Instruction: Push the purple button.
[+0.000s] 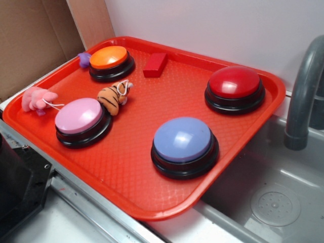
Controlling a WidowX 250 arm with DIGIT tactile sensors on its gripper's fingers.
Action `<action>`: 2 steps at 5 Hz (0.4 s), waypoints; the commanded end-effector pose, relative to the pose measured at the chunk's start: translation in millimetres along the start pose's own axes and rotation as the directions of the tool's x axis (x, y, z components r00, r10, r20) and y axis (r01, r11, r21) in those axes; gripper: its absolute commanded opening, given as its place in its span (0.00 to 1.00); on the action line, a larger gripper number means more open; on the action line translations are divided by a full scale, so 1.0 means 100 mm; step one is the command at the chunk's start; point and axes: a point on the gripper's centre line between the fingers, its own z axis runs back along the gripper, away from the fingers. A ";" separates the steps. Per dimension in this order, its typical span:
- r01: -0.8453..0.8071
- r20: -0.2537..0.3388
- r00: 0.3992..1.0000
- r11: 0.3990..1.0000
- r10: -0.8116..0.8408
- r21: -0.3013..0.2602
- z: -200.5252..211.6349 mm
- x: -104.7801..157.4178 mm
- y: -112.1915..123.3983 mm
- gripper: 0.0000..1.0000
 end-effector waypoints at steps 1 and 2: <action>0.000 0.000 1.000 1.000 0.000 0.000 0.00 0.00 0.00 1.00; 0.200 -0.073 0.978 0.979 -0.198 0.027 -0.40 0.45 -0.29 1.00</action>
